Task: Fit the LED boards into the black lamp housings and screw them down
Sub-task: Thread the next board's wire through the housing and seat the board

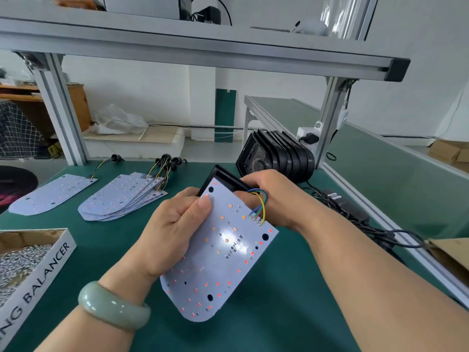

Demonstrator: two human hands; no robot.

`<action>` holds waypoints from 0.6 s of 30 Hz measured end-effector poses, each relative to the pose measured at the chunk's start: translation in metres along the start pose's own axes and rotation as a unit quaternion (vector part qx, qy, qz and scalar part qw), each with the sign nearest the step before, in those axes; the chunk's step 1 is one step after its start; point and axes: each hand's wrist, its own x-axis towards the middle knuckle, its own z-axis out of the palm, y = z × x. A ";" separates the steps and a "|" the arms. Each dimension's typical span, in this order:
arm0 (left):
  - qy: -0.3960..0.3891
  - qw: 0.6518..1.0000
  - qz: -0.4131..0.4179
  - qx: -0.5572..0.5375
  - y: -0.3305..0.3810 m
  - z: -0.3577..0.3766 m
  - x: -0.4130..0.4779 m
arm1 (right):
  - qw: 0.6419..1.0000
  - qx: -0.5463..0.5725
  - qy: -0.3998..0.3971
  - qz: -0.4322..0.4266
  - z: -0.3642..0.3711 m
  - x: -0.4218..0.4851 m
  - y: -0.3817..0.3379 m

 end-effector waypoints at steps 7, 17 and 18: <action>0.005 1.000 0.024 0.001 0.005 -0.001 -0.001 | 0.991 -0.093 0.093 -0.038 0.013 0.010 0.006; 0.043 0.973 -0.135 -0.182 -0.006 -0.011 0.000 | 0.840 0.532 -0.074 0.075 0.016 0.001 0.036; 0.051 0.970 -0.145 -0.190 -0.004 -0.012 0.000 | 0.851 0.518 -0.049 0.073 0.025 0.003 0.034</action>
